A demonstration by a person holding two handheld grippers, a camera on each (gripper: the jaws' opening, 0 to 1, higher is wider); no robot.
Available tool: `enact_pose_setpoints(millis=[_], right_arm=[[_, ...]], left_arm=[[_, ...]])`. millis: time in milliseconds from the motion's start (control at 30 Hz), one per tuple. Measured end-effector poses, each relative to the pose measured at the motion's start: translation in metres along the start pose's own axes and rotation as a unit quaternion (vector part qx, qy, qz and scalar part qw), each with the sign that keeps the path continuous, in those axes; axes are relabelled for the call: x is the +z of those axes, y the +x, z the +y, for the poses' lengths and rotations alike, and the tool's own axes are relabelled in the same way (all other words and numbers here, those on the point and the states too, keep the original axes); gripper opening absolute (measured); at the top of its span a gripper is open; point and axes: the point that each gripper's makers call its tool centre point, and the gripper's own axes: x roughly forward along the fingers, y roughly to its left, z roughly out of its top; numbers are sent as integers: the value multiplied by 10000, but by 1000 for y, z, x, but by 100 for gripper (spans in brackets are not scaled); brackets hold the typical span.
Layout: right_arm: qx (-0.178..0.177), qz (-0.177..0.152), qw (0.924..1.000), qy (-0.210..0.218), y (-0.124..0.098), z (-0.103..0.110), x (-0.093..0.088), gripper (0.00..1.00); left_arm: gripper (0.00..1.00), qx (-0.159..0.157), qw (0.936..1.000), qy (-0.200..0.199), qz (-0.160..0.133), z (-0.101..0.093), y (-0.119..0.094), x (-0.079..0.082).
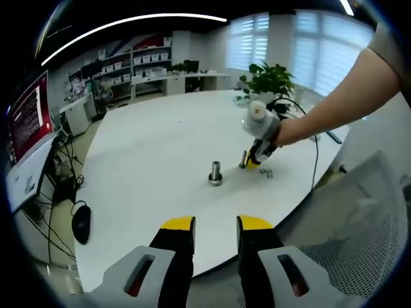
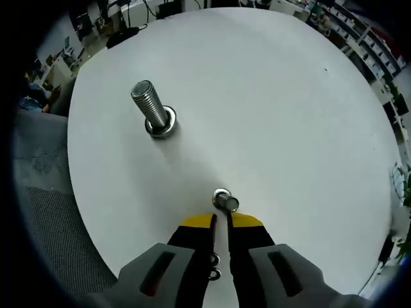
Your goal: Place the washer onto the threaded stud by aligning its center hole with the stud, sliding it down to the base, and recovering from edge contact or off-axis alignment until the washer reaches the visible bottom stop.
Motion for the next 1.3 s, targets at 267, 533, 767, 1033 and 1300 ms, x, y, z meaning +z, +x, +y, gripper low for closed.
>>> enact_pose_setpoints(millis=[267,533,767,1033,1300], right_arm=[[-43,-47,10000,38,-5,-5,-4,13],[-57,19,9994,348,-16,-12,-34,17],[41,85,9992,401,-23,-2,-59,19],[58,21,9988,489,-21,3,-68,19],[17,96,9987,499,-22,-4,-72,19]], left_arm=[[23,-7,10000,10,21,-1,1,-1],[23,-11,10000,24,-8,-1,0,0],[23,-34,10000,40,13,-1,0,0],[23,-63,10000,58,15,-3,1,0],[23,-80,9999,81,59,-3,1,-2]])
